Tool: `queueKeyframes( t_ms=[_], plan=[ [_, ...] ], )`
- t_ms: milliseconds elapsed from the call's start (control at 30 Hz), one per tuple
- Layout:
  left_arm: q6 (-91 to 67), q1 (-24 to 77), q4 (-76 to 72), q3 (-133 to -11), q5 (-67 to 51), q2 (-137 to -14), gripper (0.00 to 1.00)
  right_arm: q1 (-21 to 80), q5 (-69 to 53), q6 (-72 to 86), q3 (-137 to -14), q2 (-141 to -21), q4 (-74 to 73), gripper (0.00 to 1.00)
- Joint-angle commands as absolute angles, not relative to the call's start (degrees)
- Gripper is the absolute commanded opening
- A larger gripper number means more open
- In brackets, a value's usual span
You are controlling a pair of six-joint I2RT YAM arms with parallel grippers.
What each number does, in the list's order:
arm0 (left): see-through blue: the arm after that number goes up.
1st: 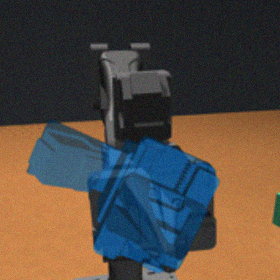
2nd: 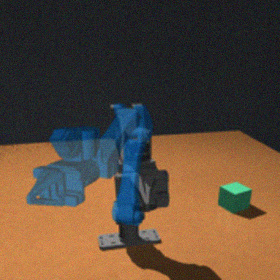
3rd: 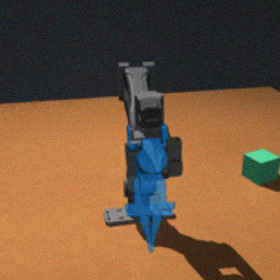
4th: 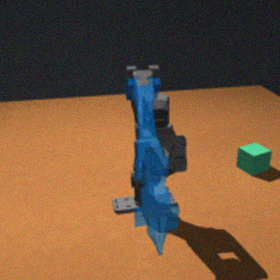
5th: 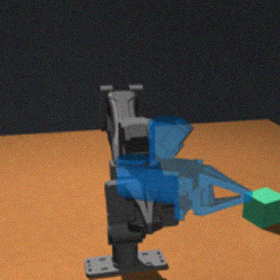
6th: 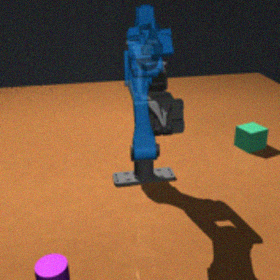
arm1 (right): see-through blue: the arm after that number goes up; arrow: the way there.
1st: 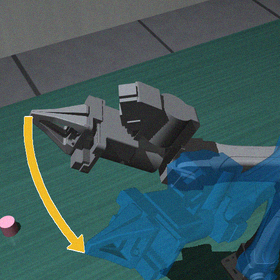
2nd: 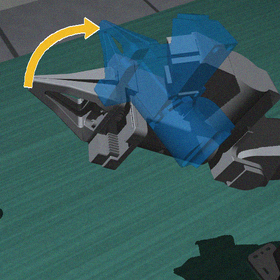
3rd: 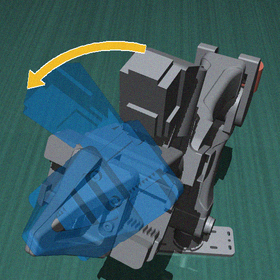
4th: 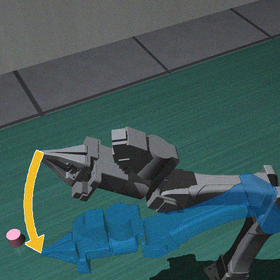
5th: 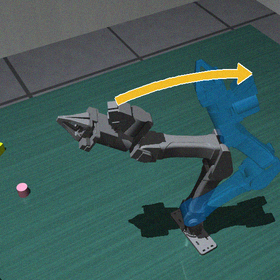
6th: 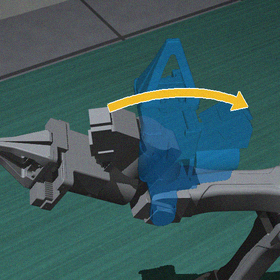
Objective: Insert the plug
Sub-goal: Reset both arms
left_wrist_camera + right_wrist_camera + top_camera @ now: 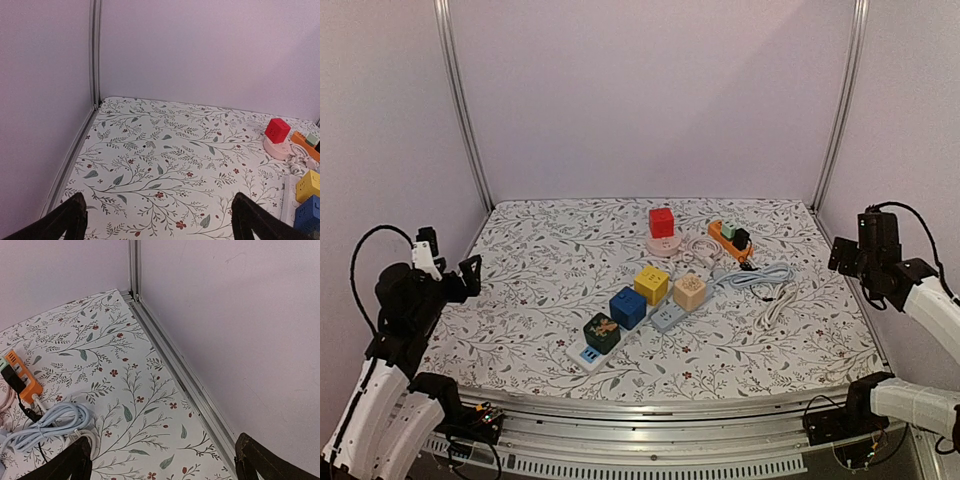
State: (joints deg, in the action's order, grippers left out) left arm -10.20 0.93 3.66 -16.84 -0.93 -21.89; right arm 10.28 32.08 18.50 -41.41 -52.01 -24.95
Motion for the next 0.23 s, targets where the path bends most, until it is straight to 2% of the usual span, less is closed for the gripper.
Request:
queueKeyframes(
  t_ms=[0, 200],
  plan=[
    [-10.7, -2.7, 2.2, -15.6, -2.8, -24.0, 1.00, 10.4, 42.1, 21.4, -34.8, -48.2, -17.5, 0.99],
    [-10.6, -5.3, 1.6, -15.4, -4.9, -25.6, 1.00, 10.4, 43.9, 26.3, -30.3, -46.0, -15.2, 0.99]
  ],
)
